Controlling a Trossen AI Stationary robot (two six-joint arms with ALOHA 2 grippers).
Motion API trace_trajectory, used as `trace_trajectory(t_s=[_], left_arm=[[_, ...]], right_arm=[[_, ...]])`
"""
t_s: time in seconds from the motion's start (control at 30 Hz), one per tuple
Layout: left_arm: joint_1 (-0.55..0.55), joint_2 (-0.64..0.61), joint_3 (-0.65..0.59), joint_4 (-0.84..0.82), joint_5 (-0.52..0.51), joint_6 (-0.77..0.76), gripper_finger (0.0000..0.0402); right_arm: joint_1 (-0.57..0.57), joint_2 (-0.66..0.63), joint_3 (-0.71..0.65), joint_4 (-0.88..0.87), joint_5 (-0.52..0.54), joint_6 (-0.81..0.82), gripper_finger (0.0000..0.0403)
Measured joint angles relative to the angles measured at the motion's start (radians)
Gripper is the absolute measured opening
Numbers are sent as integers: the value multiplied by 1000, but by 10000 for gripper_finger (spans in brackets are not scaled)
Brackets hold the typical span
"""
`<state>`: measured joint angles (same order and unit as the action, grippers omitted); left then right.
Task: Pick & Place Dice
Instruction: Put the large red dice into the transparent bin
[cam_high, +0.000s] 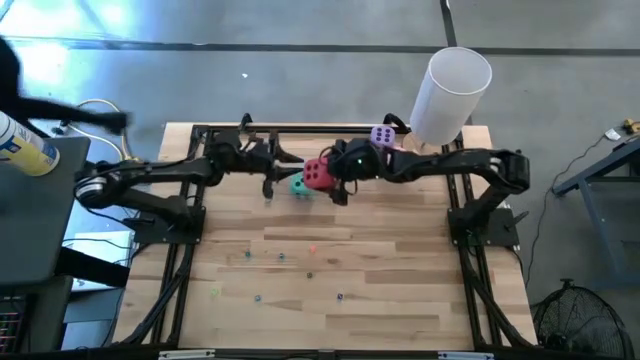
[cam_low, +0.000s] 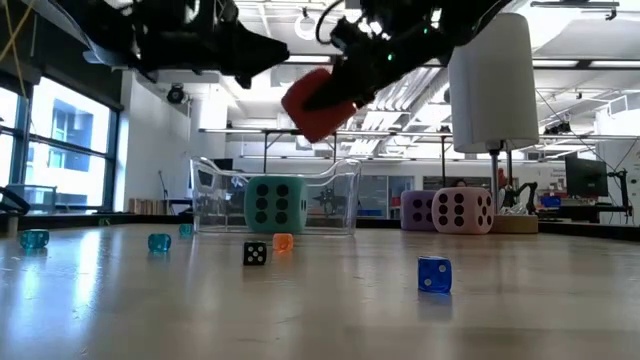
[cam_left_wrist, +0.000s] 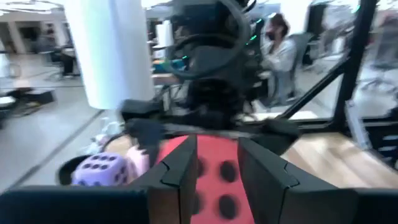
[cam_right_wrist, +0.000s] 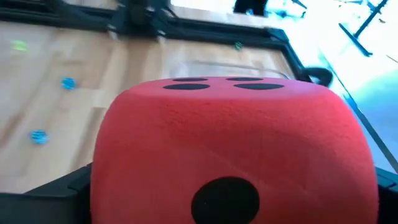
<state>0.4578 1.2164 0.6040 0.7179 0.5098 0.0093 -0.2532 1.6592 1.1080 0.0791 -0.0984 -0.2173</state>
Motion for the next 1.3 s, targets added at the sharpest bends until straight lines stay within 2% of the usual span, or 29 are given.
trace_trajectory(t_s=[0.1, 0.27, 0.5, 0.73, 1.3], left_arm=[[31, 98, 30, 87, 64, -40, 110], [40, 267, 138, 94, 72, -38, 110], [40, 395, 220, 94, 122, -89, 110], [40, 429, 224, 87, 143, -105, 110], [50, 429, 224, -116, 140, -113, 110]], right_arm=[[-32, 24, -1, 3, -7, 0, 392], [-57, 50, -1, 7, -41, 0, 392], [-62, 52, -2, 0, -32, -15, 392], [-70, 52, -3, -37, -17, -9, 392], [-76, 53, -4, -128, 15, 28, 392]])
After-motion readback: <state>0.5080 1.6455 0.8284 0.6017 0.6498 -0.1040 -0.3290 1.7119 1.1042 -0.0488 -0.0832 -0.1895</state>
